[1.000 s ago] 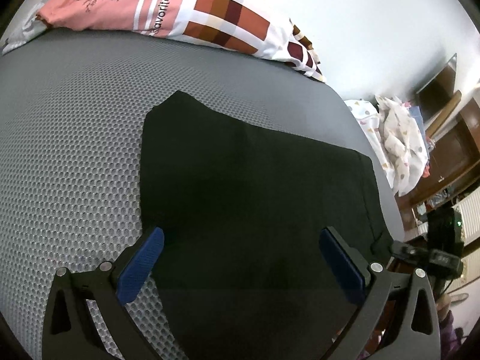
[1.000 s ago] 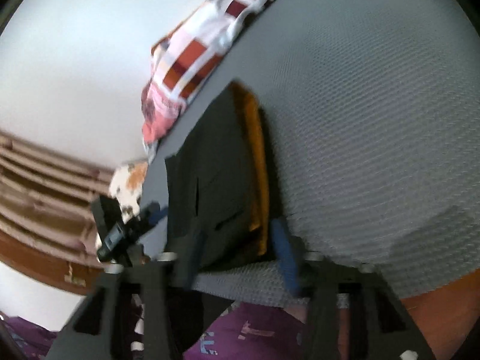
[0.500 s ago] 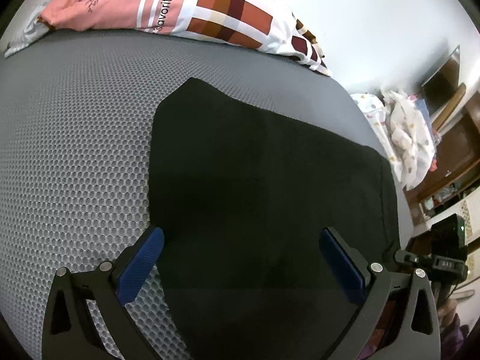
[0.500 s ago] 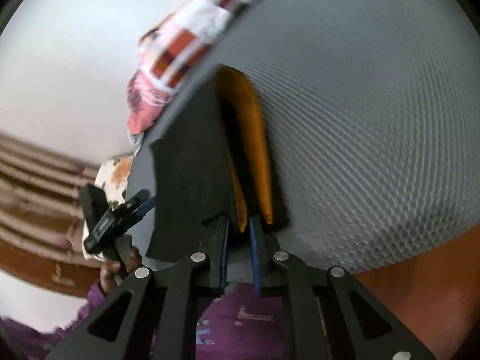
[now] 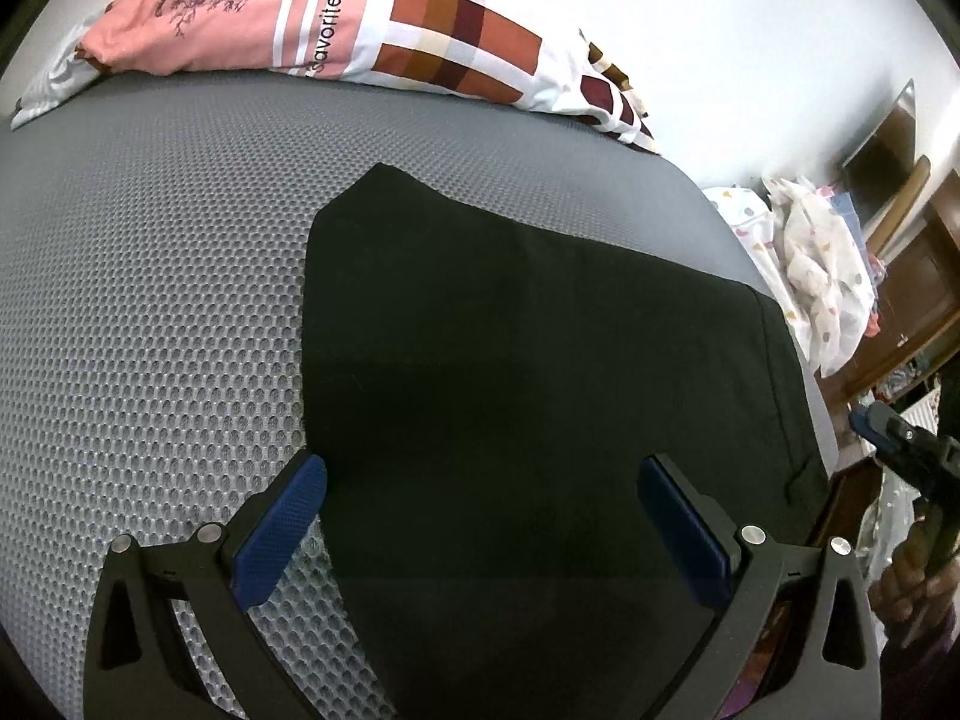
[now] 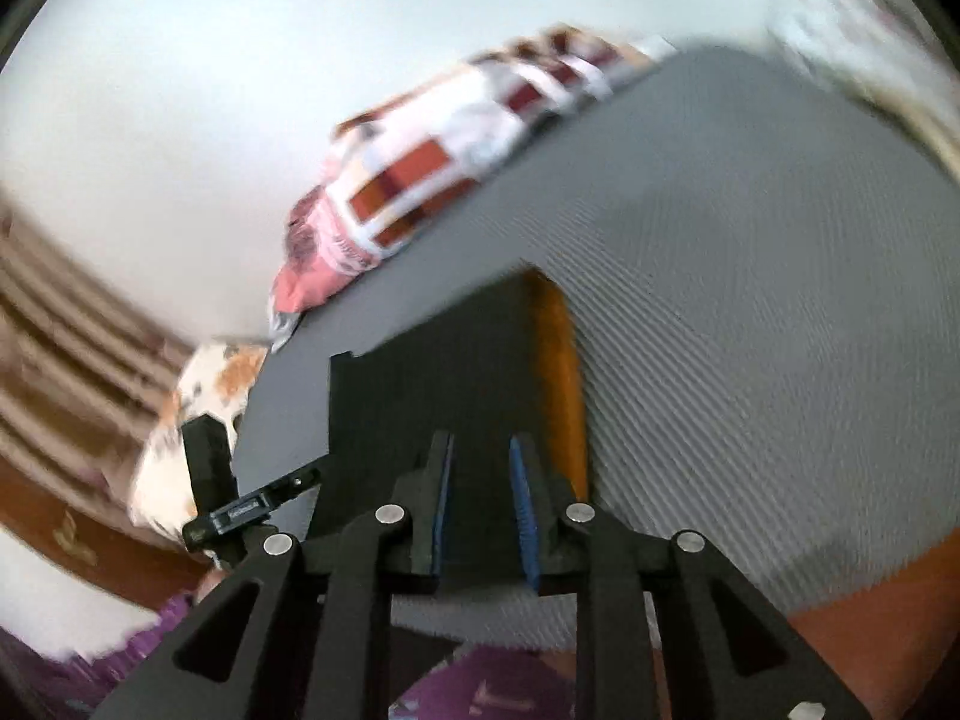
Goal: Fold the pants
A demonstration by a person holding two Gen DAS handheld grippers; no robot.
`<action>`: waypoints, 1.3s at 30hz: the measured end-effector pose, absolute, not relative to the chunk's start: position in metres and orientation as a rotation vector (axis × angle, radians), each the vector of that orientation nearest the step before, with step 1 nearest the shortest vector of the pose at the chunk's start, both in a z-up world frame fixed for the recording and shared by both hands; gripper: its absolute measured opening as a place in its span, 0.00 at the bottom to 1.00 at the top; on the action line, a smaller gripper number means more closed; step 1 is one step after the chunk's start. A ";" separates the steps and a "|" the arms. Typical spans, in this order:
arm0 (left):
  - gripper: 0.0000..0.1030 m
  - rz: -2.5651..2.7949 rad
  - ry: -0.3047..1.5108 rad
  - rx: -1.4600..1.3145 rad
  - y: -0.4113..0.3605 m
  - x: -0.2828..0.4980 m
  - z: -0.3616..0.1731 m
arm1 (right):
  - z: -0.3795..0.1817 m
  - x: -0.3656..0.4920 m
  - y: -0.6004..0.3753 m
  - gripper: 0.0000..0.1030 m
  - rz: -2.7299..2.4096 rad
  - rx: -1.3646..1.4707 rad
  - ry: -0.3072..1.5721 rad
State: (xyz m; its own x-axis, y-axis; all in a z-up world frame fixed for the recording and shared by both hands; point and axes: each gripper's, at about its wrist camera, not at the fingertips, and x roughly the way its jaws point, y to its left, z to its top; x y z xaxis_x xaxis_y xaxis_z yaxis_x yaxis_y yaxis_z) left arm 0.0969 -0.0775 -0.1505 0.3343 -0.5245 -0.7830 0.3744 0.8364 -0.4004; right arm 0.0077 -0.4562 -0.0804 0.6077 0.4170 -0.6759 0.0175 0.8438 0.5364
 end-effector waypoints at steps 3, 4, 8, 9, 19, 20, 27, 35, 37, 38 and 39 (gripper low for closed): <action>0.99 -0.586 1.080 -0.185 -0.072 0.097 -0.150 | -0.102 0.024 -0.431 0.21 0.206 0.384 0.973; 0.99 -0.576 1.079 -0.195 -0.067 0.093 -0.150 | -0.115 0.027 -0.426 0.21 0.193 0.355 1.013; 0.99 -0.524 1.043 -0.193 -0.056 0.089 -0.146 | -0.134 0.030 -0.428 0.18 0.179 0.359 1.042; 0.99 -0.510 1.031 -0.176 -0.055 0.088 -0.144 | -0.132 0.031 -0.433 0.18 0.183 0.397 1.046; 0.99 -0.441 0.983 0.019 -0.062 0.084 -0.141 | -0.119 0.029 -0.459 0.55 0.116 0.536 0.967; 0.99 -0.435 0.981 0.038 -0.063 0.084 -0.141 | -0.122 0.029 -0.461 0.55 0.108 0.536 0.976; 0.99 -0.412 0.978 0.111 -0.069 0.083 -0.145 | -0.145 0.047 -0.456 0.59 0.114 0.526 1.043; 0.99 -0.408 1.000 0.149 -0.074 0.083 -0.155 | -0.150 0.064 -0.444 0.72 0.155 0.492 1.059; 0.99 -0.410 1.001 0.148 -0.074 0.083 -0.157 | -0.151 0.067 -0.442 0.75 0.170 0.483 1.060; 0.99 -0.410 1.002 0.150 -0.074 0.084 -0.157 | -0.151 0.069 -0.441 0.79 0.181 0.477 1.060; 1.00 -0.411 1.002 0.152 -0.074 0.084 -0.158 | -0.151 0.070 -0.440 0.82 0.192 0.469 1.062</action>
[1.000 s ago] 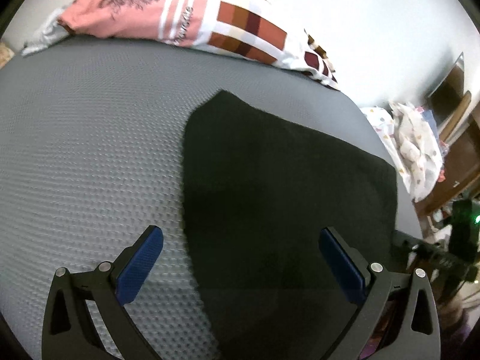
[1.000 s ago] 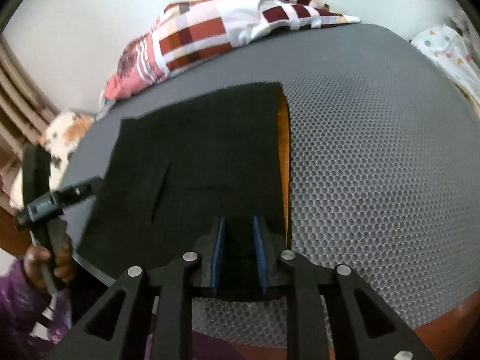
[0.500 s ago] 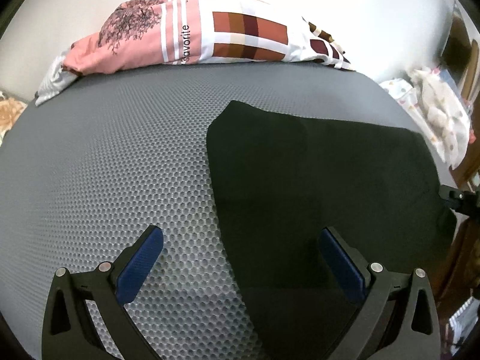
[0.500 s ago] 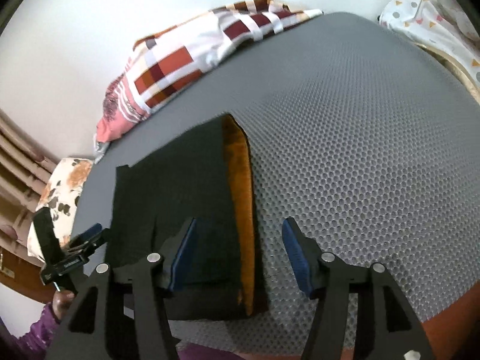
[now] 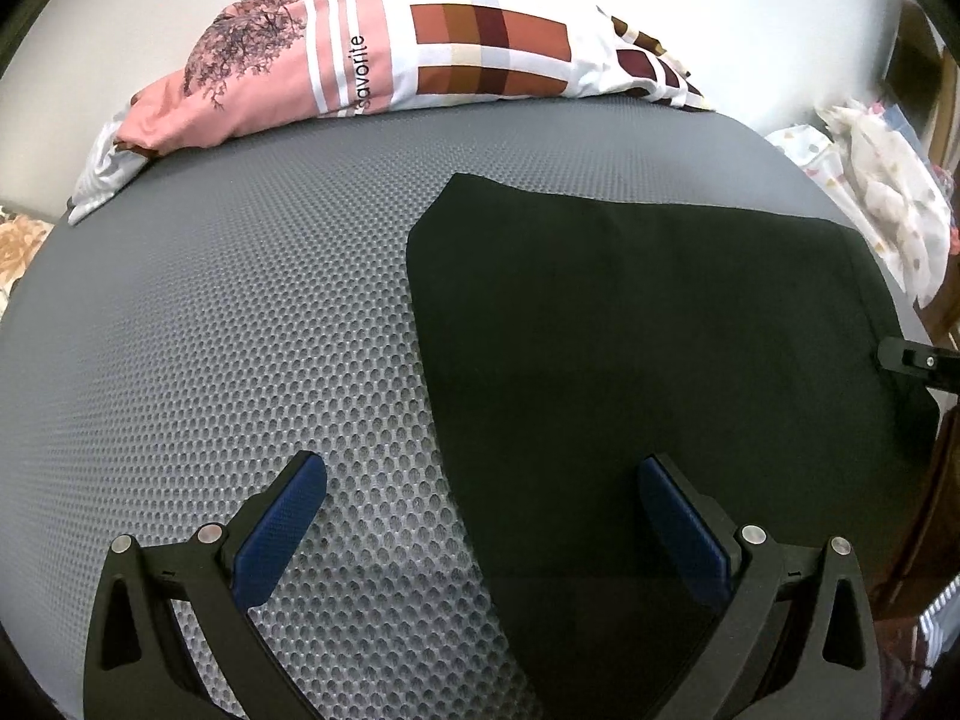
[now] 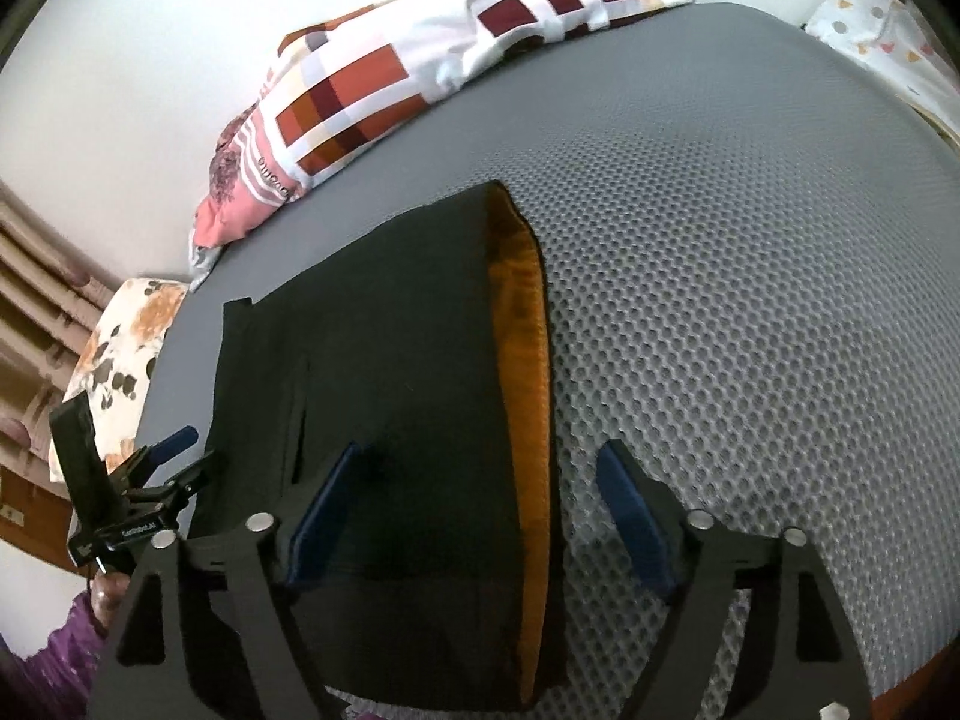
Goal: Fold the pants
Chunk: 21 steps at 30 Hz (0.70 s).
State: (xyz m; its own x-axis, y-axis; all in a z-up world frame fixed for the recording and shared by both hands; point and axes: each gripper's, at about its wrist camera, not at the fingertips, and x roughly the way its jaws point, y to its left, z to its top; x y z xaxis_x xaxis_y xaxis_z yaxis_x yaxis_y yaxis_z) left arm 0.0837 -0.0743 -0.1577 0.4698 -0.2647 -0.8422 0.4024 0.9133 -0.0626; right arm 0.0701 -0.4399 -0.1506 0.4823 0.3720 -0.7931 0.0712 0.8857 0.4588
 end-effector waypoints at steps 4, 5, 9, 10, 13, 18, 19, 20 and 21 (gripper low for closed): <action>1.00 -0.411 0.993 0.171 -0.077 0.084 -0.158 | -0.152 0.071 -0.436 0.91 0.236 0.449 1.059; 1.00 -0.411 0.990 0.178 -0.078 0.084 -0.158 | -0.152 0.072 -0.435 0.95 0.252 0.451 1.056; 1.00 -0.408 0.971 0.207 -0.082 0.083 -0.158 | -0.154 0.070 -0.438 0.99 0.272 0.487 1.036; 1.00 -0.408 0.966 0.213 -0.083 0.083 -0.157 | -0.154 0.068 -0.439 0.99 0.277 0.493 1.031; 1.00 -0.409 0.954 0.226 -0.084 0.082 -0.157 | -0.155 0.066 -0.442 0.99 0.293 0.510 1.030; 1.00 -0.413 0.937 0.238 -0.086 0.081 -0.157 | -0.154 0.066 -0.444 0.99 0.306 0.523 1.041; 1.00 -0.414 0.929 0.247 -0.086 0.080 -0.157 | -0.154 0.066 -0.446 0.99 0.312 0.529 1.040; 1.00 -0.413 0.923 0.253 -0.087 0.080 -0.157 | -0.154 0.066 -0.447 0.99 0.318 0.537 1.038; 1.00 -0.413 0.921 0.256 -0.087 0.079 -0.157 | -0.154 0.064 -0.448 0.99 0.321 0.547 1.036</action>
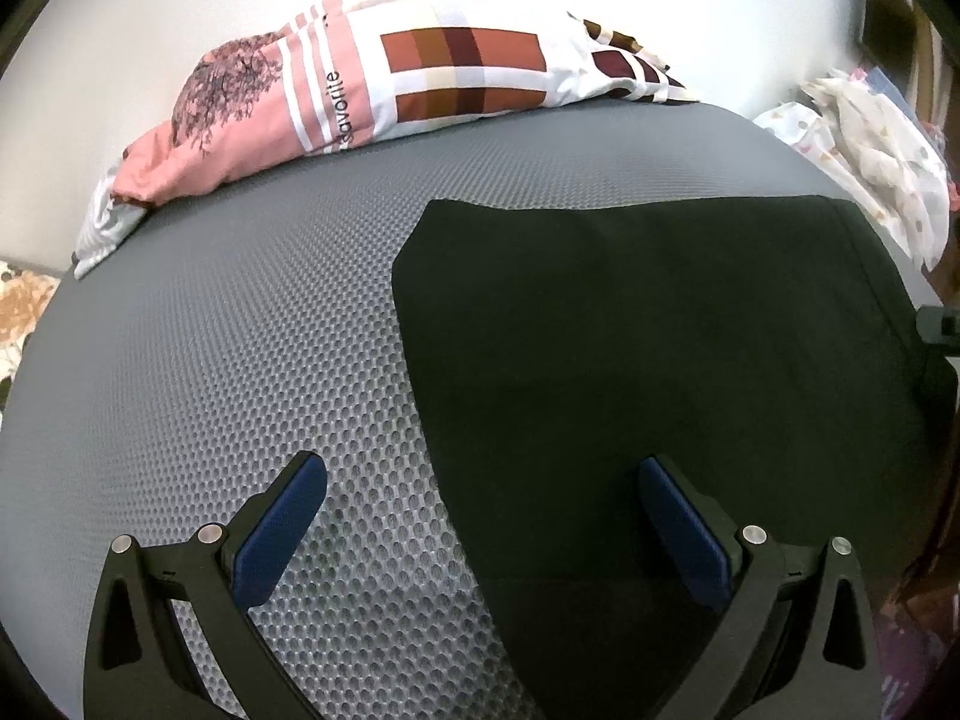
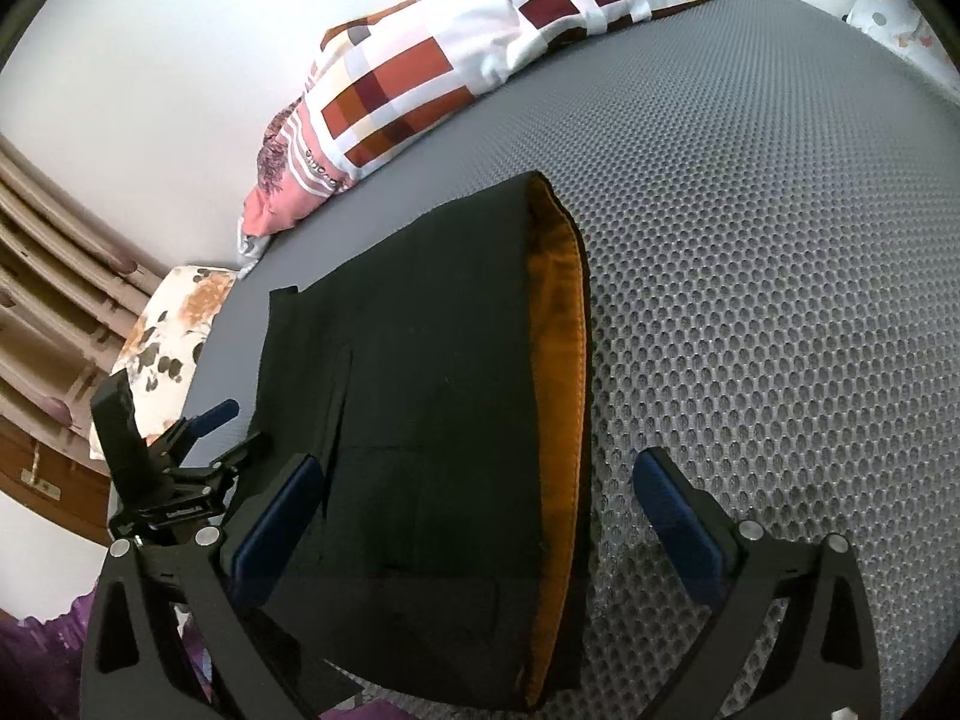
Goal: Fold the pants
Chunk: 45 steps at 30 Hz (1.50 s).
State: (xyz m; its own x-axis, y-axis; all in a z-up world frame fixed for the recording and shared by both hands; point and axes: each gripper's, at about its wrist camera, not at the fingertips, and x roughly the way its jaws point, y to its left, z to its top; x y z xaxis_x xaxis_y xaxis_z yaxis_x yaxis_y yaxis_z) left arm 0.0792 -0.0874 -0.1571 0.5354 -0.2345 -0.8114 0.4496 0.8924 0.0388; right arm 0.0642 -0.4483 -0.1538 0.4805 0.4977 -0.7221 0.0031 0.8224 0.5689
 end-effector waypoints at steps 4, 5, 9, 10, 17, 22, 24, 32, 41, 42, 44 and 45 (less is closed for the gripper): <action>1.00 -0.444 0.957 0.220 -0.084 0.083 -0.159 | -0.154 0.063 -0.456 0.99 0.336 0.604 1.032; 1.00 -0.461 0.970 0.206 -0.083 0.084 -0.160 | -0.155 0.065 -0.458 0.99 0.338 0.619 1.032; 0.99 -0.496 1.010 0.155 -0.079 0.088 -0.163 | -0.157 0.062 -0.463 0.99 0.347 0.666 1.033; 0.99 -0.500 1.013 0.151 -0.078 0.087 -0.163 | -0.157 0.062 -0.463 0.99 0.349 0.666 1.034; 0.89 -0.626 1.064 0.100 -0.081 0.086 -0.161 | -0.152 0.069 -0.446 1.00 0.354 0.519 1.102; 0.89 -0.805 1.121 -0.095 -0.069 0.098 -0.159 | -0.153 0.077 -0.443 1.00 0.388 0.490 1.128; 0.89 -0.862 1.151 -0.215 -0.056 0.106 -0.160 | -0.154 0.080 -0.446 1.00 0.418 0.507 1.142; 0.88 -0.972 1.263 -0.304 -0.045 0.130 -0.163 | -0.157 0.087 -0.454 0.97 0.466 0.563 1.175; 0.88 -1.068 1.355 -0.451 -0.052 0.136 -0.170 | -0.166 0.090 -0.466 0.71 0.579 0.645 1.221; 0.88 -1.083 1.347 -0.495 -0.049 0.137 -0.172 | -0.168 0.091 -0.466 0.68 0.580 0.653 1.215; 0.88 -1.102 1.321 -0.510 -0.043 0.135 -0.172 | -0.169 0.090 -0.472 0.63 0.595 0.675 1.217; 0.88 -1.097 1.310 -0.474 -0.042 0.132 -0.170 | -0.172 0.089 -0.479 0.55 0.593 0.701 1.222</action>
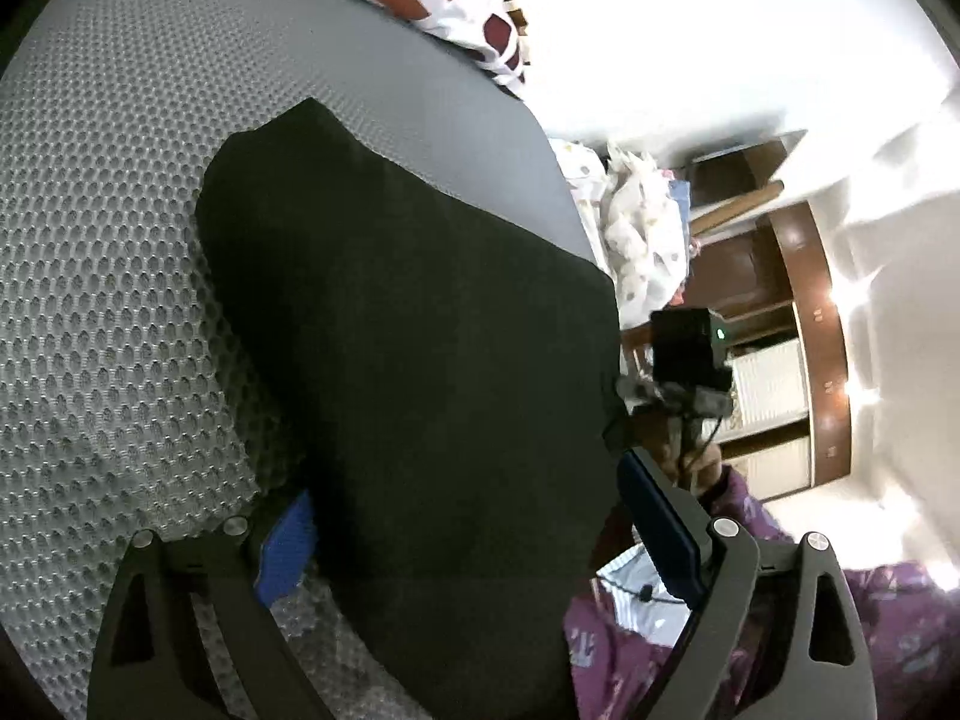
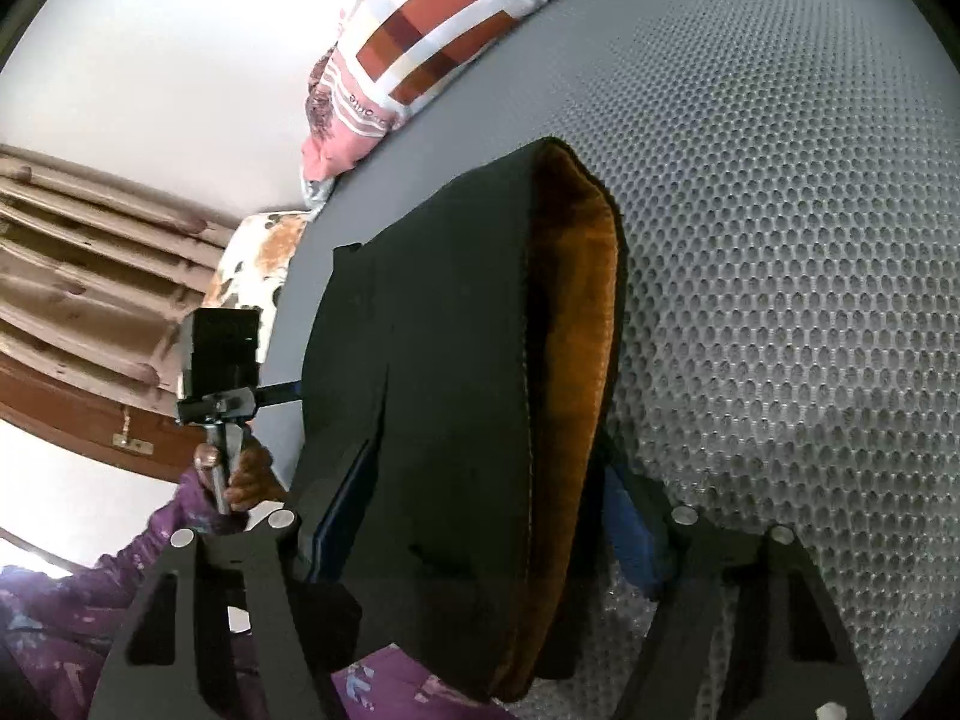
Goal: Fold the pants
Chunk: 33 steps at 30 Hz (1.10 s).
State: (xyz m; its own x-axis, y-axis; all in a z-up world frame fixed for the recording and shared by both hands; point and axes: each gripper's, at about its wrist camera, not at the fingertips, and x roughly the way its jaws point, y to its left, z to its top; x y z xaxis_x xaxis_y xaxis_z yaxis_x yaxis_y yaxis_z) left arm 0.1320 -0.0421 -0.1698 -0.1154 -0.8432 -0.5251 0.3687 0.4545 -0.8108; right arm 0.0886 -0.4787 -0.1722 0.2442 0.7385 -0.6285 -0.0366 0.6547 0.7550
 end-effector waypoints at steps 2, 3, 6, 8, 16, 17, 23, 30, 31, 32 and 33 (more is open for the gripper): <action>0.87 -1.096 1.307 -0.415 -0.040 0.126 -0.168 | -0.180 0.086 -0.492 0.36 0.575 0.733 1.246; 0.87 -1.095 1.307 -0.394 -0.040 0.125 -0.168 | -0.184 0.085 -0.499 0.29 0.575 0.750 1.259; 0.87 -1.096 1.322 -0.396 -0.045 0.126 -0.168 | -0.190 0.089 -0.502 0.29 0.604 0.812 1.273; 0.88 -1.103 1.327 -0.433 -0.050 0.128 -0.168 | -0.193 0.094 -0.500 0.29 0.620 0.850 1.277; 0.77 -1.088 1.295 -0.451 -0.032 0.124 -0.171 | -0.191 0.099 -0.481 0.33 0.695 0.791 1.272; 0.77 -1.086 1.301 -0.456 -0.031 0.125 -0.171 | -0.192 0.100 -0.482 0.29 0.703 0.799 1.274; 0.73 -1.038 1.251 -0.405 -0.049 0.118 -0.170 | -0.186 0.104 -0.471 0.33 0.668 0.774 1.216; 0.28 -0.858 1.222 -0.367 -0.047 0.111 -0.177 | -0.177 0.090 -0.463 0.25 0.607 0.790 1.161; 0.27 -0.842 1.211 -0.333 -0.049 0.108 -0.174 | -0.176 0.088 -0.461 0.25 0.610 0.803 1.153; 0.27 -0.827 1.198 -0.301 -0.052 0.105 -0.171 | -0.176 0.086 -0.460 0.24 0.612 0.814 1.145; 0.27 -0.818 1.194 -0.290 -0.053 0.104 -0.170 | -0.176 0.085 -0.458 0.24 0.611 0.838 1.133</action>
State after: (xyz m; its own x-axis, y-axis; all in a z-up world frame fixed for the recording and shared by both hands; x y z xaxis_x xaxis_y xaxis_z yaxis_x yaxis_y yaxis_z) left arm 0.1041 -0.0527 -0.1697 0.1299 -0.6957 -0.7065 0.4080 0.6869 -0.6014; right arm 0.0849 -0.4582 -0.1763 0.3219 0.7858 -0.5280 -0.0090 0.5603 0.8283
